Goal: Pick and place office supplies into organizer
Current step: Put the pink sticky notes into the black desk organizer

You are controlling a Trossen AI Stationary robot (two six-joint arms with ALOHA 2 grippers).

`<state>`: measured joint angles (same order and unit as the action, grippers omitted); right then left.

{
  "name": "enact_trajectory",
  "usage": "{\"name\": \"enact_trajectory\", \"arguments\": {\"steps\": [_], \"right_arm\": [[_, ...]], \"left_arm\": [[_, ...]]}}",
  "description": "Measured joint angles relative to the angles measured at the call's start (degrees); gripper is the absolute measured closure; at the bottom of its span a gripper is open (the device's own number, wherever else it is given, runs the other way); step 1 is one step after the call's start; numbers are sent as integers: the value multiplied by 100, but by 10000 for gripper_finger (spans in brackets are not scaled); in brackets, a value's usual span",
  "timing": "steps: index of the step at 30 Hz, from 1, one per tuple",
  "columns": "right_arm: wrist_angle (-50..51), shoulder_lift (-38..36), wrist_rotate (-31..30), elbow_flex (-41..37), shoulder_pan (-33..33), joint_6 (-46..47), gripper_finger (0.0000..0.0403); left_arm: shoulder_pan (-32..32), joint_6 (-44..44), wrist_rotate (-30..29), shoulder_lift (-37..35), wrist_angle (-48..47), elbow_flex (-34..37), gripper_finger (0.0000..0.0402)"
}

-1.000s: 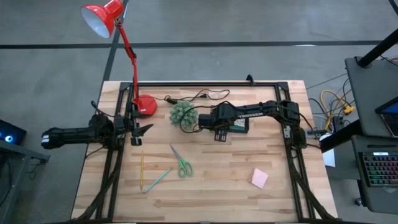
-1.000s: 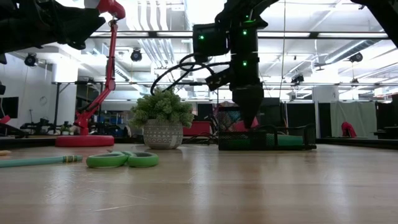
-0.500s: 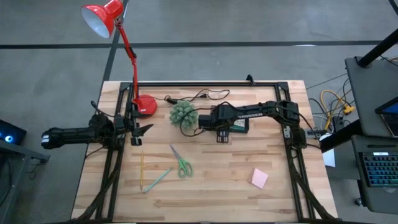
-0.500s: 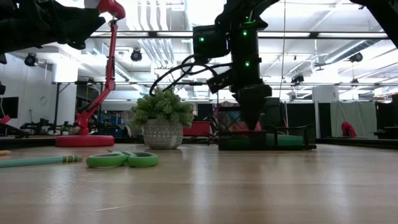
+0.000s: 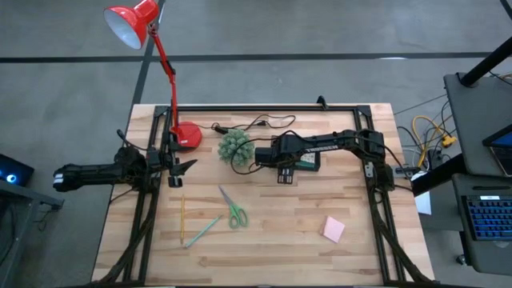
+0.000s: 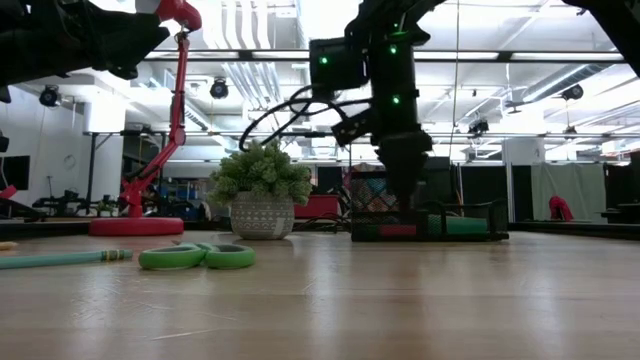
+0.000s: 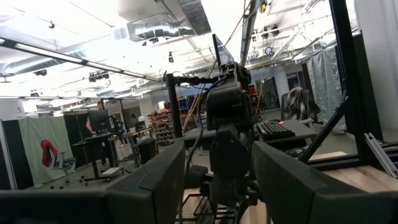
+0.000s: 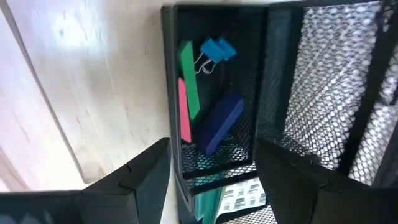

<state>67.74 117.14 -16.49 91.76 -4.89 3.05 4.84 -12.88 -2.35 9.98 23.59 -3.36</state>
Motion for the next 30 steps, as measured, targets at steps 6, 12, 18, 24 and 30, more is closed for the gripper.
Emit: {"name": "enact_trajectory", "arguments": {"steps": [6, 12, 18, 24, 30], "right_arm": [[646, -7, -1, 474, 77, 696, 183], [1434, -10, 331, 1015, 350, 1941, 183], [1978, -15, 741, 1211, 947, 3290, 183], [2232, -15, 1141, 1207, 1779, 4997, 183], [2228, -15, 1191, 1203, 2744, 6796, 183]], "left_arm": [[2, 0, 0, 0, 2, 0, 226], [2, 0, 0, 0, 0, 0, 226], [2, 2, 0, 0, 0, 0, 226], [2, 9, 0, 0, -2, 0, 226], [2, 13, 0, 0, -4, 0, 226]]}}
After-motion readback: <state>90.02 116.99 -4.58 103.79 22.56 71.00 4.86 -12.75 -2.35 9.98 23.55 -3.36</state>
